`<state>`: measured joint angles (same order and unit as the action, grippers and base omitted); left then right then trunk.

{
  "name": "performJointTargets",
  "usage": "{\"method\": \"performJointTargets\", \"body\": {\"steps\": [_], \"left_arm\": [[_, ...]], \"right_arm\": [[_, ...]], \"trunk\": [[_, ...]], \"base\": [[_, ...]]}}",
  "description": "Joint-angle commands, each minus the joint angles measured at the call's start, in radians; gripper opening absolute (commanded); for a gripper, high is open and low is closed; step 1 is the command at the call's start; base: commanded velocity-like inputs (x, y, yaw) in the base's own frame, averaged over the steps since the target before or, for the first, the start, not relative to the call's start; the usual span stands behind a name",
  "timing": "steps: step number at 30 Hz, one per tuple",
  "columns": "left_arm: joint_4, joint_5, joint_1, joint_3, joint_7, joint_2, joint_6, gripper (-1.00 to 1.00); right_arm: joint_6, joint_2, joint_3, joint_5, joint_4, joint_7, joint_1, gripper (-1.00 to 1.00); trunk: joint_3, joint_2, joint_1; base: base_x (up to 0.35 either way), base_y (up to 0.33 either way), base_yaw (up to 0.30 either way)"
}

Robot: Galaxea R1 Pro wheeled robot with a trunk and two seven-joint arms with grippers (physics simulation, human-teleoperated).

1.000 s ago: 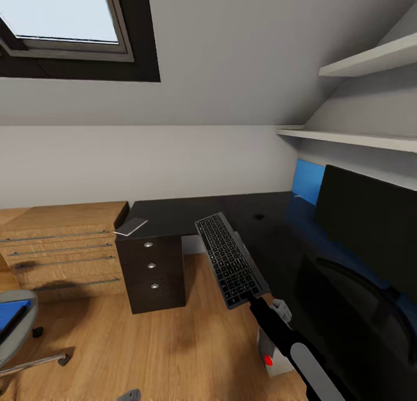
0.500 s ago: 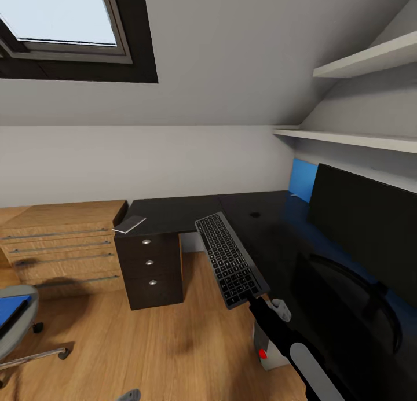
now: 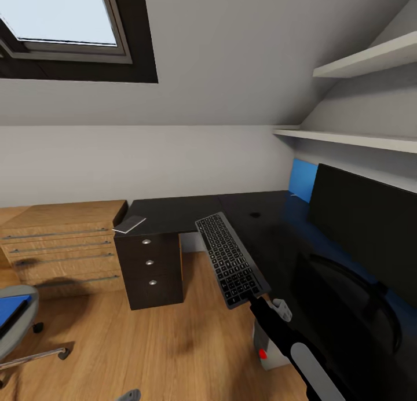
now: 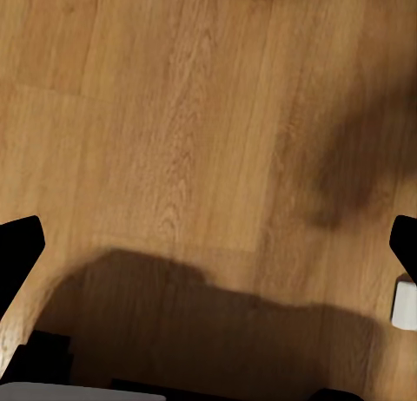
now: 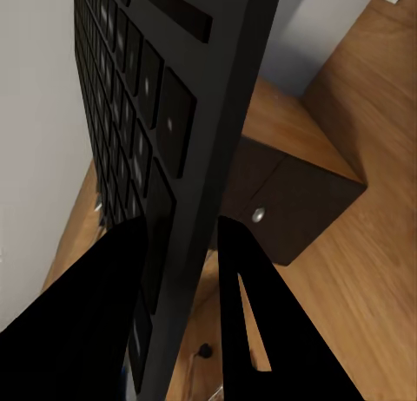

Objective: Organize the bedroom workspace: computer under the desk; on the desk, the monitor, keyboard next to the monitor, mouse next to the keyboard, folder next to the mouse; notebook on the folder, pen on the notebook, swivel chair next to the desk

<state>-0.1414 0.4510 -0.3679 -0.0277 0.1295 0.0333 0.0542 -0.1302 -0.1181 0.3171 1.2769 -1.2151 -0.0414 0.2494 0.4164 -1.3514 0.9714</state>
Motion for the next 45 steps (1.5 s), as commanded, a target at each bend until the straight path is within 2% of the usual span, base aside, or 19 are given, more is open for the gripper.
{"method": "performJointTargets", "body": {"steps": [1, 12, 45], "left_arm": [[-0.001, 0.009, 0.000, -0.003, 0.002, 0.000, 0.006, 1.00], [-0.001, 0.010, 0.000, -0.002, 0.002, 0.002, 0.006, 1.00], [-0.001, 0.010, 0.000, -0.003, 0.002, 0.002, 0.006, 1.00]], "right_arm": [[-0.001, -0.001, 0.001, 0.008, -0.001, -0.005, 0.001, -1.00], [0.000, -0.010, -0.001, 0.007, -0.003, -0.002, 0.001, -1.00], [-0.026, -0.014, 0.001, 0.011, 0.004, -0.001, 0.001, -1.00]], "trunk": [[0.001, -0.001, 0.000], [0.001, -0.001, 0.000], [0.001, -0.001, 0.000]], "base": [[0.000, -0.008, 0.000], [0.000, -0.132, 0.000], [-0.016, -0.004, 0.000]]}}
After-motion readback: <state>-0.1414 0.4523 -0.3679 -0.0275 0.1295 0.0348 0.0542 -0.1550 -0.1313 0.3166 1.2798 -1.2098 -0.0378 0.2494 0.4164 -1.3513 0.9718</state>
